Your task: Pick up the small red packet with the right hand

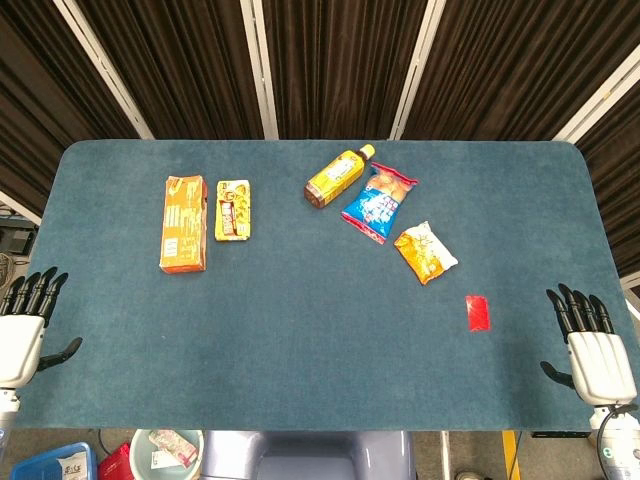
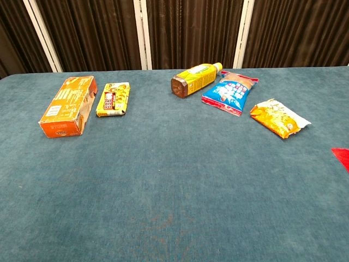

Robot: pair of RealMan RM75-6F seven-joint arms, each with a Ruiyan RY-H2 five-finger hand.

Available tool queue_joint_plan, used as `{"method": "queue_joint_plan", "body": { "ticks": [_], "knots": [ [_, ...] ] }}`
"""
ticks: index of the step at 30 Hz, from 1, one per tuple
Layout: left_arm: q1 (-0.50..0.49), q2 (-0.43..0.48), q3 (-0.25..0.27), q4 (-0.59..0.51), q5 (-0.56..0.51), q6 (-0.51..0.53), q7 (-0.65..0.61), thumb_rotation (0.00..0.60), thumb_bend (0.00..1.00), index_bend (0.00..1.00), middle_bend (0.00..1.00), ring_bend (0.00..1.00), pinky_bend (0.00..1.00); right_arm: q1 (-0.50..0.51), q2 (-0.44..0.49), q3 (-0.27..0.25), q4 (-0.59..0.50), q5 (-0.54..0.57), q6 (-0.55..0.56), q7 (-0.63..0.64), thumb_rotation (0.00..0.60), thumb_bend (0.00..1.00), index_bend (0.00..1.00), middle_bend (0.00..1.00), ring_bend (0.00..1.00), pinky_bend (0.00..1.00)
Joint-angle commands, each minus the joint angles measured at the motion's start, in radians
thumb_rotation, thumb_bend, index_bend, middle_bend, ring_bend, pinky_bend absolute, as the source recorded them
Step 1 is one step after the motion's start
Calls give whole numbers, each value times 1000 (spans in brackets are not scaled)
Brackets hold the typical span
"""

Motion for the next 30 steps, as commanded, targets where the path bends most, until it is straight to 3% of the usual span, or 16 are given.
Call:
{"method": "queue_joint_plan", "body": {
  "ticks": [1,3,8,11,15,23,30],
  "knots": [
    [0,0,0,-1,0,0,-1,600,207,0,0,0,13,1,-1,0,1,1,-1,-1,600,57,1,0,0,0],
    [0,0,0,0,0,-1,0,600,207,0,0,0,14,2,-1,0,1,2,-4,-2,600,56,33,0,0,0],
    [-3,-3,0,-2,-5,-9,9,600,207,0,0,0,14,11,-14,0,15,-24,2,1,600,75,258,0,0,0],
    [-5,-5,3,-5,-2,-13,11,600,207,0,0,0,13,25,-63,-3,57,-73,18,-6,600,101,385,0,0,0],
    [-9,-7,5,-5,1,-20,20,600,208,0,0,0,13,49,-129,-15,111,-109,-1,-32,600,141,480,0,0,0],
    [-26,-19,6,-4,-11,-56,46,600,208,0,0,0,13,100,-278,-6,276,-107,-59,-19,600,217,508,0,0,0],
    [-33,-29,1,-6,-24,-67,68,600,210,0,0,0,14,141,-358,7,393,-90,-109,11,600,264,474,0,0,0]
  ]
}}
